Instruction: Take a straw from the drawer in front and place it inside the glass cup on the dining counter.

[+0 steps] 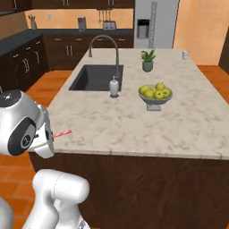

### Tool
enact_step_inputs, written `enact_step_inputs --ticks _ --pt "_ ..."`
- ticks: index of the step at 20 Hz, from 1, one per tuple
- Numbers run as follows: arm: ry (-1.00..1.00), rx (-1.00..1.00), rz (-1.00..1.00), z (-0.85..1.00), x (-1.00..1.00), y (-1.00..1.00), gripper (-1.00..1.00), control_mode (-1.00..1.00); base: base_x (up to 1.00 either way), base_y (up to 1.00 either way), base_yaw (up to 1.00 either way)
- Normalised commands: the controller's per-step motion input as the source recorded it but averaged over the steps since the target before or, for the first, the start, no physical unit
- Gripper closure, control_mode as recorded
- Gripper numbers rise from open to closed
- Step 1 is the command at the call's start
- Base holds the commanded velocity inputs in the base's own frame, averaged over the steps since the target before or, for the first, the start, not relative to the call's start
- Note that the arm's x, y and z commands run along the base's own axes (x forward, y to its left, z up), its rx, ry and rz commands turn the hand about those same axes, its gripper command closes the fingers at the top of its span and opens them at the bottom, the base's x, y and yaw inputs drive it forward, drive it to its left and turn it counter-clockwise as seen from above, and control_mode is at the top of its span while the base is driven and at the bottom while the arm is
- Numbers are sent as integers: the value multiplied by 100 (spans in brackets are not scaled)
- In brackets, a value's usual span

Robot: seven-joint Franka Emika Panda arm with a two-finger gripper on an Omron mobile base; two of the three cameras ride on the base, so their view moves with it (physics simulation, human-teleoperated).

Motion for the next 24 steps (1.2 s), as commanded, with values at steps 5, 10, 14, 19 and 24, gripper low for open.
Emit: enact_step_inputs --ticks 5,10,14,19,24 --pt "0 0 0 0 0 0 100 100 52 -100 -23" --pt "0 0 0 0 0 0 100 100 34 -100 -20" --pt "0 0 0 0 0 0 100 100 30 -100 -17" --pt "0 0 0 0 0 0 100 100 38 -100 -15" --pt "0 0 0 0 0 0 100 100 52 -100 -12"
